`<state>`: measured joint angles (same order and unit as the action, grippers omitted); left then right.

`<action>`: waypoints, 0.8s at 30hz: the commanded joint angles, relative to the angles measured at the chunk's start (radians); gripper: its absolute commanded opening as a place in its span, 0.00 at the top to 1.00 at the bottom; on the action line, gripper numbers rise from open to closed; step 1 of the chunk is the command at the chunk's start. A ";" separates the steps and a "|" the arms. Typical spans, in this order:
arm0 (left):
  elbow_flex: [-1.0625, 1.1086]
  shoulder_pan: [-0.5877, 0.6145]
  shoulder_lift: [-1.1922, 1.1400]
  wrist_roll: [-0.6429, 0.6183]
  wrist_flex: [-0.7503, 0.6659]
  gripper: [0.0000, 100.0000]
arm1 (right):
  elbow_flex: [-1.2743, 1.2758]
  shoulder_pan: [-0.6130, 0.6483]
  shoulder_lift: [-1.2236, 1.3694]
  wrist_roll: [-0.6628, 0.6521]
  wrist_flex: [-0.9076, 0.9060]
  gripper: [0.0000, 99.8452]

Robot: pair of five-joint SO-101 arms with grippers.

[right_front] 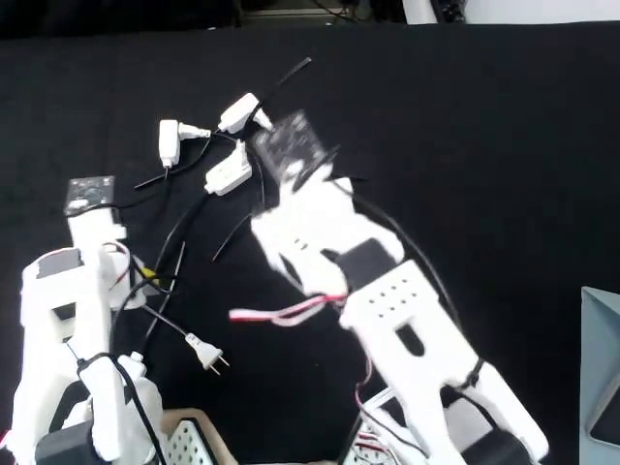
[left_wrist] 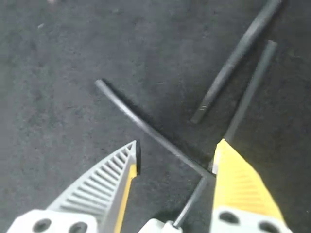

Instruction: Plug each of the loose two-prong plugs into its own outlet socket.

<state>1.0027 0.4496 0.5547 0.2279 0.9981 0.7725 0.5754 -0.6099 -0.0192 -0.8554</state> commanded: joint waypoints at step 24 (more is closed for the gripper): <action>-0.074 0.248 0.023 -0.163 -0.051 0.74 | -0.036 0.563 0.441 0.186 0.054 0.81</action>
<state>0.9674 0.6874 0.5547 0.0729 0.9613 0.8293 1.1155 -0.2417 0.1373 -0.8170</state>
